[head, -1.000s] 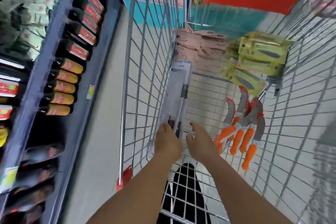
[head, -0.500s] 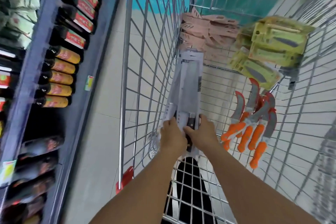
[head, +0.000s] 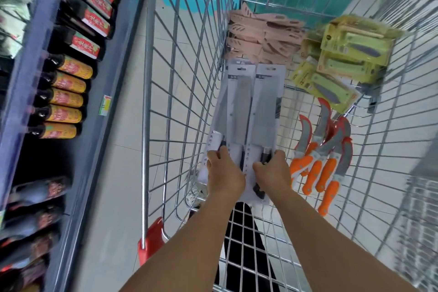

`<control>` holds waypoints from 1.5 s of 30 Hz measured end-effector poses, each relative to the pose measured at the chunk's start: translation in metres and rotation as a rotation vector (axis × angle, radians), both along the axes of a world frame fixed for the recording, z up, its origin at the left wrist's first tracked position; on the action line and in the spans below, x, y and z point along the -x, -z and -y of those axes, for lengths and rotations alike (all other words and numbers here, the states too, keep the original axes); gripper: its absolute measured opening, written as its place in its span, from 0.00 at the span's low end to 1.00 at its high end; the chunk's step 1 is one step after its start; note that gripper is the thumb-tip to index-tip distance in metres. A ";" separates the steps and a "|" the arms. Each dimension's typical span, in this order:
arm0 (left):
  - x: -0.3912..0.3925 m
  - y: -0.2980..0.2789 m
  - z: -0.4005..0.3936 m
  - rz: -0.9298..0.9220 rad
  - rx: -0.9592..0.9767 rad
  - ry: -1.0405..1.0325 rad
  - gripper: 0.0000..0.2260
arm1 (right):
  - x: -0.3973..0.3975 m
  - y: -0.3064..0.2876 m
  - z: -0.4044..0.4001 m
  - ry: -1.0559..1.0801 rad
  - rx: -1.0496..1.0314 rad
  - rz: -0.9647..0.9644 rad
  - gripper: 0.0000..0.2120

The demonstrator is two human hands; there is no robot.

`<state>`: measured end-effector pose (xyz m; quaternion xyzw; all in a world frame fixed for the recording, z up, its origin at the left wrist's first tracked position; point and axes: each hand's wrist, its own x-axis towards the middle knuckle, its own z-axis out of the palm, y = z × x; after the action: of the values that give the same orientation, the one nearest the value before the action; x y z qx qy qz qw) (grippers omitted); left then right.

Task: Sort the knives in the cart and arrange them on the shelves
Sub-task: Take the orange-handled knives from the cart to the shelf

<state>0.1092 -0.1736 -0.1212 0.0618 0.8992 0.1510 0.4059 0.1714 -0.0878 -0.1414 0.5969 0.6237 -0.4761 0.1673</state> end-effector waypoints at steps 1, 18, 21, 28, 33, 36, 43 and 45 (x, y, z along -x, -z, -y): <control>-0.002 0.000 -0.003 0.003 -0.001 -0.027 0.28 | -0.001 0.001 -0.001 -0.001 0.011 0.001 0.14; -0.006 -0.019 -0.005 -0.034 -0.062 -0.271 0.11 | -0.015 -0.026 0.002 0.126 0.062 -0.211 0.14; 0.000 -0.041 -0.003 -0.104 -0.056 -0.216 0.11 | -0.015 -0.050 0.005 0.119 -0.018 -0.272 0.26; 0.007 -0.114 0.012 -0.182 -0.198 -0.156 0.12 | -0.020 -0.125 0.013 0.074 -0.191 -0.314 0.30; 0.005 -0.177 0.031 -0.235 -0.378 -0.108 0.16 | -0.034 -0.187 0.030 0.105 -0.357 -0.399 0.28; 0.000 -0.217 0.047 -0.259 -0.529 -0.084 0.16 | -0.044 -0.229 0.046 0.148 -0.448 -0.465 0.29; -0.006 -0.292 0.095 -0.384 -0.770 -0.028 0.19 | -0.054 -0.314 0.077 0.101 -0.618 -0.600 0.30; -0.004 -0.309 0.107 -0.407 -0.824 -0.072 0.20 | -0.050 -0.334 0.083 0.075 -0.639 -0.637 0.30</control>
<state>0.1132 -0.2809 0.1882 0.2153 0.8273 0.4946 0.1571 0.2209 -0.1706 0.1927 0.4647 0.7375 -0.4256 -0.2429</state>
